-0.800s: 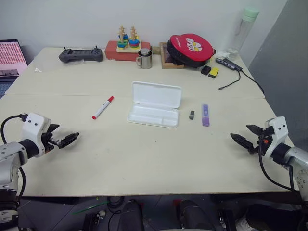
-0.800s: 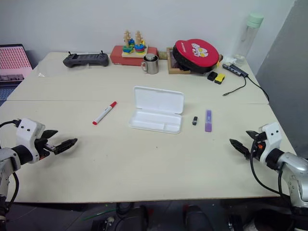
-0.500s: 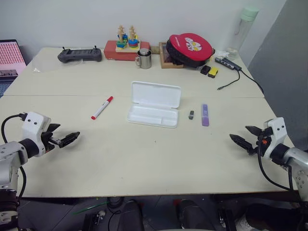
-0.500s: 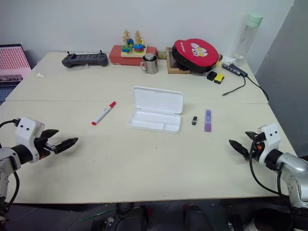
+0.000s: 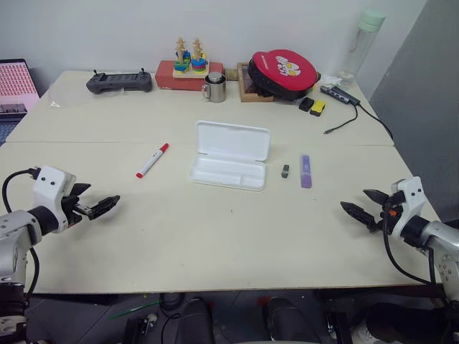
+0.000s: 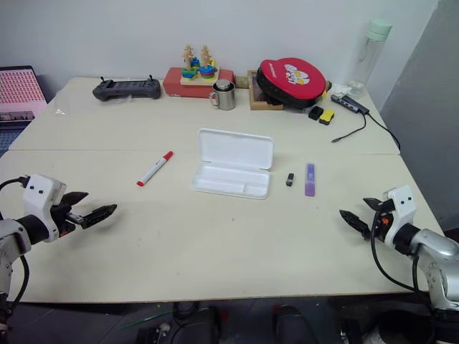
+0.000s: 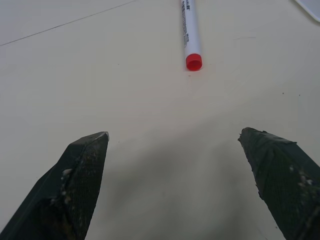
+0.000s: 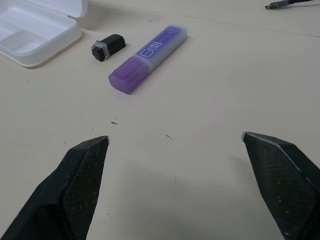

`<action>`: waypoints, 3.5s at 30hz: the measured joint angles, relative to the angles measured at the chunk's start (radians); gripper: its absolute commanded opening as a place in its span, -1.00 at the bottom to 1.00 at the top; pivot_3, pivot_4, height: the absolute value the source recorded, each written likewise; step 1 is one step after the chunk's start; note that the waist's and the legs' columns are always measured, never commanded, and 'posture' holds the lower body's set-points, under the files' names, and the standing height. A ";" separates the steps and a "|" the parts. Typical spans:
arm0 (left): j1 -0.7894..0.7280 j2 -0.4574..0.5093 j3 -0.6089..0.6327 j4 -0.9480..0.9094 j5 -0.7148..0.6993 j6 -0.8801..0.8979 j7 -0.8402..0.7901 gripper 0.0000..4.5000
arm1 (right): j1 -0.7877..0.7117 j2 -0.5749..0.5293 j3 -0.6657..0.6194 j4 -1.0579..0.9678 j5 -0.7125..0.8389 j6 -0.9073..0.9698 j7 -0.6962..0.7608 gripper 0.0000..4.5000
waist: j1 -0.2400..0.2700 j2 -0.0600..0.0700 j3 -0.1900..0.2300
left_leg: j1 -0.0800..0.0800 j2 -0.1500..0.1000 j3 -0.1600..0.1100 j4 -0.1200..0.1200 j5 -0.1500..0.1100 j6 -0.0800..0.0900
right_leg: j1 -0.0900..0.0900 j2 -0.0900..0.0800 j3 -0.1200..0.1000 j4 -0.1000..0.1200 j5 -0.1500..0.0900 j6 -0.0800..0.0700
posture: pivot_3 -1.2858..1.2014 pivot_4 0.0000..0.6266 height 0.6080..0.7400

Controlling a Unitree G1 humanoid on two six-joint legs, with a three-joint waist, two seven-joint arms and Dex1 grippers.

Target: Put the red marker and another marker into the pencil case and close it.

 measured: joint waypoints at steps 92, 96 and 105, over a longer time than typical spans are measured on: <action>-0.059 -0.176 -0.093 -0.484 -0.297 0.265 -0.081 1.00 | -0.602 0.317 0.713 0.347 -0.445 -0.255 0.459 -0.17 | 0.000 0.001 0.001 | -0.003 0.000 -0.001 0.001 0.000 0.000 | -0.002 0.003 0.002 0.001 0.004 0.005 | 0.03 -0.52 1.00; -0.039 -0.173 0.001 -0.385 -0.294 0.237 -0.045 1.00 | -0.602 0.323 0.664 0.292 -0.365 -0.194 0.465 0.28 | 0.000 0.001 0.001 | -0.003 0.001 -0.001 0.002 0.000 0.000 | -0.003 0.003 0.002 0.001 0.004 0.006 | 0.03 -0.52 1.00; -0.258 -0.177 -0.047 -0.050 -0.075 0.089 0.182 1.00 | -0.602 0.375 0.483 0.087 -0.170 0.003 0.347 0.99 | 0.018 0.001 0.001 | -0.003 0.001 -0.002 0.002 0.000 0.000 | -0.003 0.003 0.001 0.001 0.004 0.006 | 0.03 -0.52 1.00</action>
